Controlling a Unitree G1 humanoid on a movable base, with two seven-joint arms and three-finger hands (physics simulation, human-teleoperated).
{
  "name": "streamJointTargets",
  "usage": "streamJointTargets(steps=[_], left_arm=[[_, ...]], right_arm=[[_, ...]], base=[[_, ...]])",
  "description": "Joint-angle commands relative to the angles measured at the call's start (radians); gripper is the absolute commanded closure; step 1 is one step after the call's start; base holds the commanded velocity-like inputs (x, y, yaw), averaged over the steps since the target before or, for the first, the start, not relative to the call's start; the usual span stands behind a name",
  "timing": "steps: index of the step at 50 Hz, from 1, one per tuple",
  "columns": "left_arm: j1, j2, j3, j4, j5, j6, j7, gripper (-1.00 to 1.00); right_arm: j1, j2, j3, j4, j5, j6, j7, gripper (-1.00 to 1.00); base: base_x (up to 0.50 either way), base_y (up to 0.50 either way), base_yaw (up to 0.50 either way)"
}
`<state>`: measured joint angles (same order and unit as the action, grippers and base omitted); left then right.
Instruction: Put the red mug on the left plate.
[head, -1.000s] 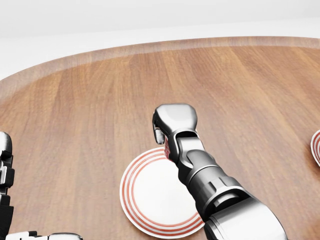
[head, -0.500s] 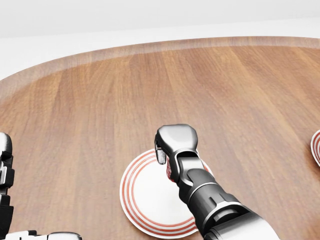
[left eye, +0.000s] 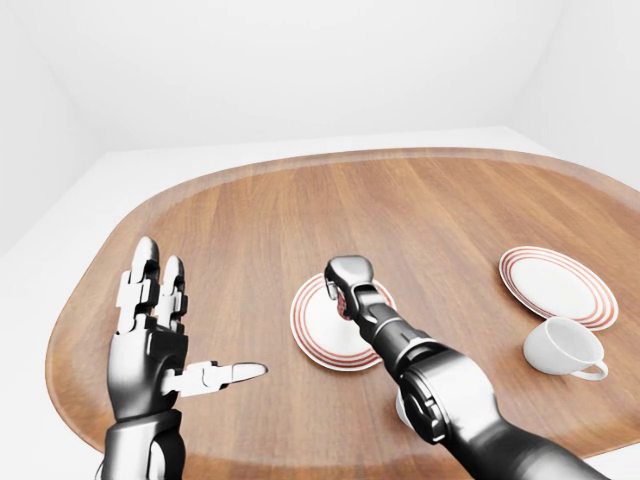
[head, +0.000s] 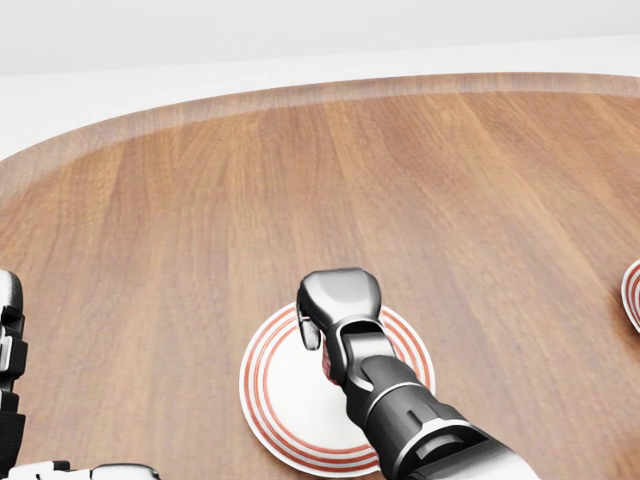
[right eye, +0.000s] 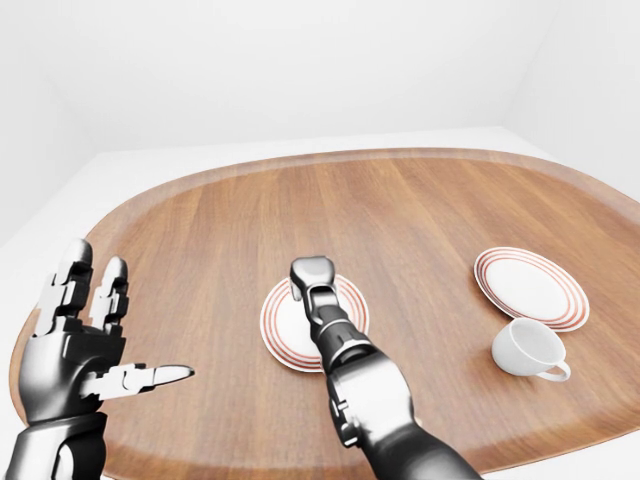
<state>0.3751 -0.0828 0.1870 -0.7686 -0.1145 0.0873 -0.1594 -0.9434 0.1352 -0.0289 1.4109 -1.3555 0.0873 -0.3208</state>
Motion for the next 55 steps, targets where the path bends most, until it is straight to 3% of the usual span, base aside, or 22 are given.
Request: streamJointTargets(steps=[1,18,34,55], left_arm=[[-0.002,-0.004,0.015,0.005,-0.009,0.000,-0.009,-1.00],[-0.003,-0.007,0.020,0.016,-0.011,-0.004,-0.013,-1.00],[-0.007,-0.005,0.020,0.022,-0.011,-0.005,-0.012,-1.00],[-0.004,-0.006,0.023,0.018,-0.015,-0.005,-0.014,-1.00]], right_arm=[[0.029,0.013,0.006,0.004,-0.018,0.000,0.023,1.00],[0.054,0.025,-0.026,0.005,-0.078,0.000,0.015,1.00],[0.044,0.034,-0.050,0.003,-0.028,0.000,-0.143,1.00],[0.057,0.040,-0.039,0.004,-0.042,0.000,-0.118,1.00]], base=[[0.00,0.00,0.00],[0.00,0.00,0.00],[0.00,0.00,0.00],[0.00,0.00,0.00]])
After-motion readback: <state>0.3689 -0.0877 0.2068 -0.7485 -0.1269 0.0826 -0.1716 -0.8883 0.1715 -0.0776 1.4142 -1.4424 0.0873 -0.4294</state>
